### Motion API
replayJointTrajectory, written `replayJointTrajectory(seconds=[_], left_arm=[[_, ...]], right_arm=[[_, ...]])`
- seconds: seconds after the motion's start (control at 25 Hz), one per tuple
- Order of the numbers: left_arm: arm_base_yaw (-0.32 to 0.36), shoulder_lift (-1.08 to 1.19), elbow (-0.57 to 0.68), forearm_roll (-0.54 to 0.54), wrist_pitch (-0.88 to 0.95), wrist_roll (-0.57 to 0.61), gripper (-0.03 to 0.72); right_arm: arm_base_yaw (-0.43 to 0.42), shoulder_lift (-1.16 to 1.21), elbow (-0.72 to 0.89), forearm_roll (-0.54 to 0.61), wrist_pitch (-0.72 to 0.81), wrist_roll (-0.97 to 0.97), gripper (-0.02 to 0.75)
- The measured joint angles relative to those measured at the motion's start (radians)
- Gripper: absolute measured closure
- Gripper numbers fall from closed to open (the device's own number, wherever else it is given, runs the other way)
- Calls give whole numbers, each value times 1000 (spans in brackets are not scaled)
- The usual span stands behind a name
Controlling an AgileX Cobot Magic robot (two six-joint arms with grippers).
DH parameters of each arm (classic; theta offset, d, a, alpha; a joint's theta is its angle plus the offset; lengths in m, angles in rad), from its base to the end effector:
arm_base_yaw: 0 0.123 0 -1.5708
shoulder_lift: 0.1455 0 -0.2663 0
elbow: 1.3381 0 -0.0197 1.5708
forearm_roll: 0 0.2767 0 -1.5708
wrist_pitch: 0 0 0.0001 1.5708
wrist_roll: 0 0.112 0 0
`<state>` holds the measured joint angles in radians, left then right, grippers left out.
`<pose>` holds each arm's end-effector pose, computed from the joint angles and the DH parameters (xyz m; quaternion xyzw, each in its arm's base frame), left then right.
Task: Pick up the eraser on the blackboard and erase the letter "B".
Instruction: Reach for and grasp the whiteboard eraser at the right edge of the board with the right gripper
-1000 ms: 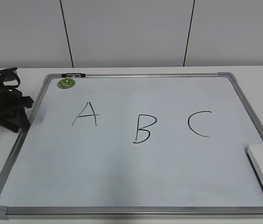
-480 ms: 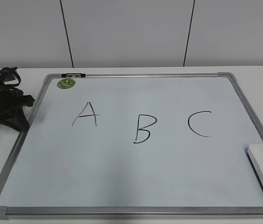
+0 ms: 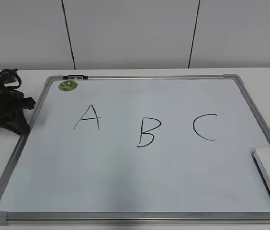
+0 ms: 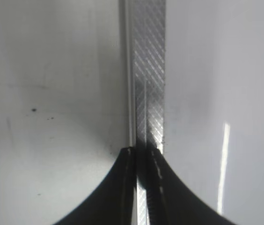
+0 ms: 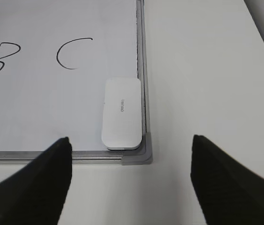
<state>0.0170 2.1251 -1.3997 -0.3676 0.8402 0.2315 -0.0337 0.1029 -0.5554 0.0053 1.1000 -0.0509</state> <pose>0.4195 -0.0229 0.0706 -0.0098 0.9888 -0.1349 0.0626 0.0639 -0.0016 0.2880 -0.0076 0.8750 -0.0178 0.4837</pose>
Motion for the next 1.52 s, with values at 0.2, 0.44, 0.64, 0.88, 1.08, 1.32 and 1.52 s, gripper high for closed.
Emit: replayJointTrajectory(seconds=[0.2,0.44,0.64,0.88,1.08,1.32,1.52], left_arm=[[0,0,0,-2,0,0,661],[1,0,0,-2,1,0,661],[1,0,0,-2,1,0,662],[1,0,0,-2,1,0,662],[1,0,0,-2,1,0,662],[1,0,0,-2,1,0,662],[1,0,0,-2,1,0,662]], right_arm=[[0,230,-36,3,-88,-2,151],[0,472,-42,29,-191,-2,151],[0,687,-42,34,-211,-21,127],[0,901,-57,61,-279,-42,86],[0,1069,-96,67,-348,-52,77],[-2,1260,-153,69,-370,-62,77],[-3,1380,-196,69,-375,-68,77]])
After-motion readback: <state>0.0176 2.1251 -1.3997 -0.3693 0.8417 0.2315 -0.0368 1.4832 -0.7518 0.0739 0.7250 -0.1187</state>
